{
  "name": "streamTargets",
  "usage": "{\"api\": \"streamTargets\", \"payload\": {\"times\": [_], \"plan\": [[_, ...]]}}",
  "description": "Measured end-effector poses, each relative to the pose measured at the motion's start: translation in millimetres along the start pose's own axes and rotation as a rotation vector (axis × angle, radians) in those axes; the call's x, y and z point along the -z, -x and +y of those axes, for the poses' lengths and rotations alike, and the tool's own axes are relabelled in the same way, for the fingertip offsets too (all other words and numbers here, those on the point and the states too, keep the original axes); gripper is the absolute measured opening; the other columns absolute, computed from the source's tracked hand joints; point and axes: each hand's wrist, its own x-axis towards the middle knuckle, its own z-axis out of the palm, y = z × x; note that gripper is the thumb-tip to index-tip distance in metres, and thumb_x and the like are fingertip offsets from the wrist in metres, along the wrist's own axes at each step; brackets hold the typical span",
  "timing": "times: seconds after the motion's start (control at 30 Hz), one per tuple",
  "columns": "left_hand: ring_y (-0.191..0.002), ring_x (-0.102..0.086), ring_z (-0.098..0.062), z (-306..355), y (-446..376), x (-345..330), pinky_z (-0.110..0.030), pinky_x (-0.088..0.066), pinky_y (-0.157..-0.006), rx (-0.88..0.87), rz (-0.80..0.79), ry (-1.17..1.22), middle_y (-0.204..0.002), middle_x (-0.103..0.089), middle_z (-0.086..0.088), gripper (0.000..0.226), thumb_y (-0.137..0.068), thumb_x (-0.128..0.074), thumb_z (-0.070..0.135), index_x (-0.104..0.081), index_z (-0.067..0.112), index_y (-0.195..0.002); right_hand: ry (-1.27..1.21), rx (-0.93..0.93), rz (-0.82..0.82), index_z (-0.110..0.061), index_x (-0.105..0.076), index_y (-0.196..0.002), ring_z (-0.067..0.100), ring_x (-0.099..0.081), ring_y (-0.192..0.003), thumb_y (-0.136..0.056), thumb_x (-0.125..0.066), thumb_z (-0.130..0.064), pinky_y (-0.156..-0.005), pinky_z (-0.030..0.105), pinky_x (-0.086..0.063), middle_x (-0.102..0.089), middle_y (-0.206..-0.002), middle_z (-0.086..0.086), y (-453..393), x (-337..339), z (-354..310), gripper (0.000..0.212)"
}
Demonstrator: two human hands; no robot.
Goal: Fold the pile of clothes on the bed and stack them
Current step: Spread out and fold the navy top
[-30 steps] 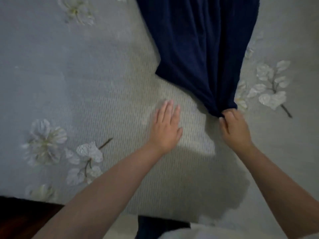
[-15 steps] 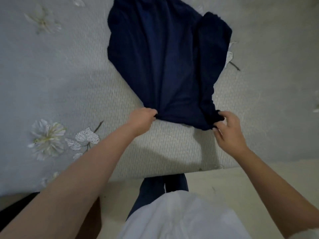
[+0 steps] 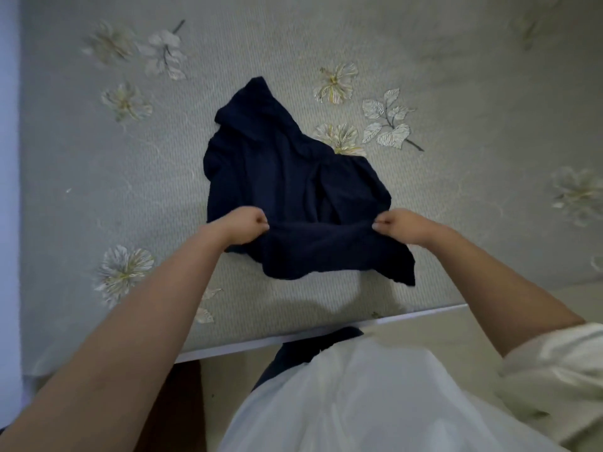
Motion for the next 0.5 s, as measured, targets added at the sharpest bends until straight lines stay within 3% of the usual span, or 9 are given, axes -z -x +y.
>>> {"api": "streamTargets", "payload": {"times": [0.1, 0.17, 0.23, 0.3, 0.4, 0.5], "plan": [[-0.099, -0.052, -0.034, 5.9, -11.4, 23.0, -0.033, -0.035, -0.073, 0.062, 0.610, 0.176, -0.107, -0.057, -0.024, 0.019, -0.095, -0.040, 0.009, -0.052, -0.003, -0.104, -0.224, 0.138, 0.525, -0.001, -0.059, -0.115, 0.023, -0.055, -0.095, -0.096, -0.043, -0.011, -0.080, 0.024, -0.036, -0.061, -0.100, 0.015, -18.1, 29.9, -40.1, 0.027], [-0.106, -0.047, -0.036, 9.5, -16.3, 30.3, -0.039, -0.037, -0.080, 0.095, 0.800, 0.171, -0.114, -0.052, -0.025, 0.020, -0.091, -0.040, 0.004, -0.049, -0.004, -0.108, -0.498, 0.267, 0.639, -0.010, -0.042, -0.135, 0.012, -0.047, -0.113, -0.097, -0.035, -0.007, -0.094, 0.012, -0.030, -0.053, -0.121, 0.005, -24.6, 46.9, -63.5, 0.039], [-0.124, -0.034, -0.037, 12.5, -20.1, 29.7, -0.044, -0.032, -0.100, 0.119, 0.783, 0.066, -0.133, -0.039, -0.026, 0.031, -0.090, -0.044, 0.007, -0.043, -0.005, -0.118, -0.530, 0.312, 0.680, -0.010, -0.031, -0.141, 0.014, -0.030, -0.133, -0.096, -0.030, 0.000, -0.099, 0.007, -0.016, -0.036, -0.143, 0.007, -31.9, 54.1, -70.2, 0.047], [-0.135, -0.020, -0.035, 12.2, -22.3, 18.8, -0.046, -0.023, -0.109, 0.106, 0.640, -0.045, -0.146, -0.023, -0.023, 0.045, -0.091, -0.047, 0.015, -0.034, -0.003, -0.130, -0.394, 0.232, 0.701, -0.004, -0.039, -0.136, 0.021, -0.031, -0.133, -0.094, -0.032, 0.002, -0.096, 0.007, -0.017, -0.035, -0.143, 0.013, -37.1, 48.1, -58.7, 0.042], [-0.135, -0.020, -0.032, 3.9, -28.8, -9.1, -0.047, -0.027, -0.107, 0.120, 0.447, -0.113, -0.146, -0.025, -0.019, 0.051, -0.093, -0.046, 0.028, -0.031, 0.001, -0.134, -0.212, 0.048, 0.598, 0.001, -0.046, -0.129, 0.027, -0.040, -0.125, -0.095, -0.042, -0.010, -0.100, 0.022, -0.026, -0.043, -0.134, 0.019, -45.0, 18.8, -22.2, 0.036], [-0.127, -0.033, -0.031, -6.2, -38.4, -35.9, -0.045, -0.036, -0.100, 0.159, 0.364, -0.064, -0.135, -0.039, -0.017, 0.049, -0.092, -0.047, 0.038, -0.040, 0.002, -0.125, -0.063, -0.044, 0.351, -0.001, -0.039, -0.135, 0.029, -0.041, -0.126, -0.090, -0.055, -0.030, -0.104, 0.033, -0.033, -0.044, -0.135, 0.018, -49.8, -21.2, 4.4, 0.055]]}}
